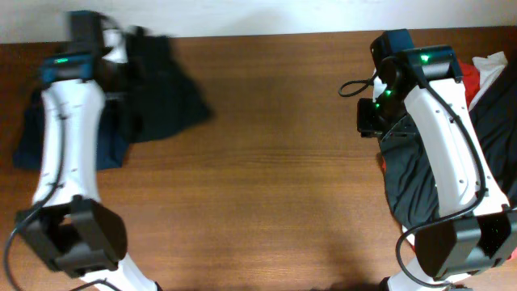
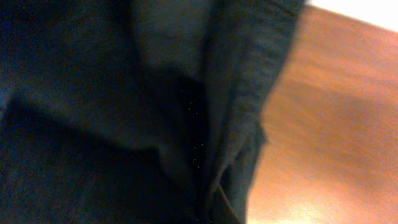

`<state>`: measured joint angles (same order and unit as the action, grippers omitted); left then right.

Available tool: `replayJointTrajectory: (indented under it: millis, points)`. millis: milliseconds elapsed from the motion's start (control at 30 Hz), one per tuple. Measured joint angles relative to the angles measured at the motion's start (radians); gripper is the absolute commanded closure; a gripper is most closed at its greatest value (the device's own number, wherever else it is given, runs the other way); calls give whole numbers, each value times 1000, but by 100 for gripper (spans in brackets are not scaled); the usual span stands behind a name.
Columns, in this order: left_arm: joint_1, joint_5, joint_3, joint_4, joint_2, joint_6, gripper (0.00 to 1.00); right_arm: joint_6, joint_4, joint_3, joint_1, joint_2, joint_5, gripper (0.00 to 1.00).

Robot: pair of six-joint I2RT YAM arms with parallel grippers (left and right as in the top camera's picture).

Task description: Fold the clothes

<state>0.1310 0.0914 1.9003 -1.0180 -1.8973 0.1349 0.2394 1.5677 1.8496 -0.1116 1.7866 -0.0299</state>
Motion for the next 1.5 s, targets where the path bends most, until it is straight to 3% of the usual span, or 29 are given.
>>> replayJointTrajectory:
  millis: [133,433,700,1033,1133,1167,1200,1300,1433,1500]
  points:
    - [134,-36,-1,19,5,-107,100,0,7,0,0,0,0,64]
    - [351,-54,-2,163,5,-171,100,-1,15,0,0,0,0,64]
    - [371,111,-2,259,5,-308,100,-1,15,0,0,0,0,64]
    - [441,102,-2,264,-72,-356,100,0,16,0,0,0,0,64]
    - [496,73,-2,267,-135,-357,80,0,19,0,0,0,0,64]
    - [511,68,-2,268,-148,-359,47,0,20,0,0,0,0,64]
    - [527,63,-2,268,-156,-359,23,-1,22,0,0,0,0,64]
    - [578,53,0,288,-157,-338,5,0,23,0,0,0,0,63]
    - [648,114,0,289,-157,-278,3,-1,23,0,0,0,0,64]
    - [647,214,0,290,-156,-269,3,-1,23,0,0,0,0,63]
